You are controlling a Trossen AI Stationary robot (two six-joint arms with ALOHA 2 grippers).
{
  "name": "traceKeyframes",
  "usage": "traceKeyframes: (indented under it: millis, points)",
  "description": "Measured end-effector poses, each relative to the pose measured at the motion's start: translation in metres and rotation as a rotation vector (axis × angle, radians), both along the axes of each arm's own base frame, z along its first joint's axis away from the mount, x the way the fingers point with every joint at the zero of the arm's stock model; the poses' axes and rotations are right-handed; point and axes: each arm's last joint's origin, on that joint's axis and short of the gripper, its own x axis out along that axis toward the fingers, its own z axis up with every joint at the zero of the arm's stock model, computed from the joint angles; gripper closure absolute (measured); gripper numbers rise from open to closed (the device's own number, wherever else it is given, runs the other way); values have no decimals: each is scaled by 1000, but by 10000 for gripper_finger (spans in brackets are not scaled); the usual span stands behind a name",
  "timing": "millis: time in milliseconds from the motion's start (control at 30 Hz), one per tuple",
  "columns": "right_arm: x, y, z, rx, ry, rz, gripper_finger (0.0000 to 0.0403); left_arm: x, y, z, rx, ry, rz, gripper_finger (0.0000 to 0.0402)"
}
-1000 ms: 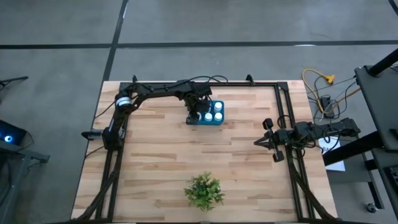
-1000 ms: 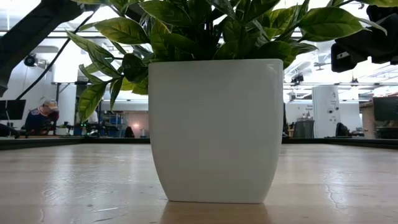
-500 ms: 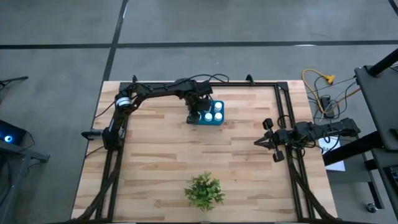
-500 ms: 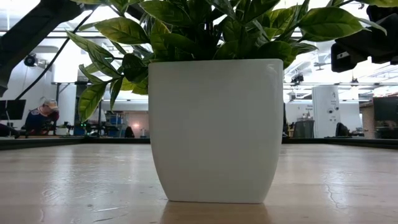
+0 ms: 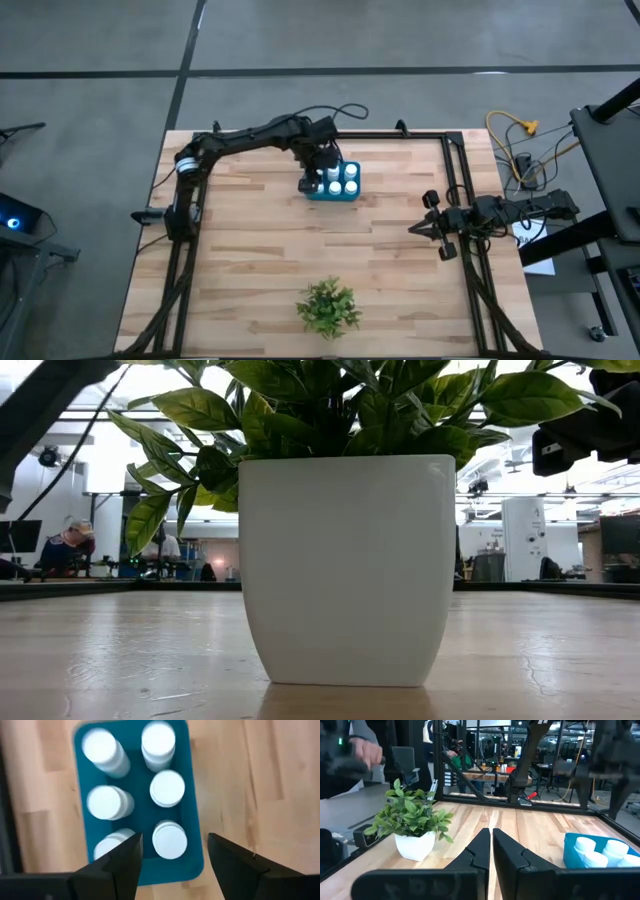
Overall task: Pick and place pill bottles into a basket
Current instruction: Return to Home Position
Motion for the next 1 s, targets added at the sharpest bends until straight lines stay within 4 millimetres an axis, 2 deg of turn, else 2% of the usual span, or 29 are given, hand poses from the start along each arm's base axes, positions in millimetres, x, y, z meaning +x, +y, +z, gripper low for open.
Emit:
traceKeyframes:
  millis: [267,467,567,700,1000]
  points:
    - [0,0,0,0,0,0,390,-37,-17,63,48,-185,12,197]
    - [0,0,0,-1,0,0,390,-67,-35,98,79,-333,21,197]
    - [0,0,0,0,0,0,390,-81,-46,102,87,-400,17,197]
    - [0,0,0,0,0,0,390,-101,-61,95,96,-447,-7,209]
    - [0,0,0,0,1,0,390,-147,-88,76,98,-603,-15,311]
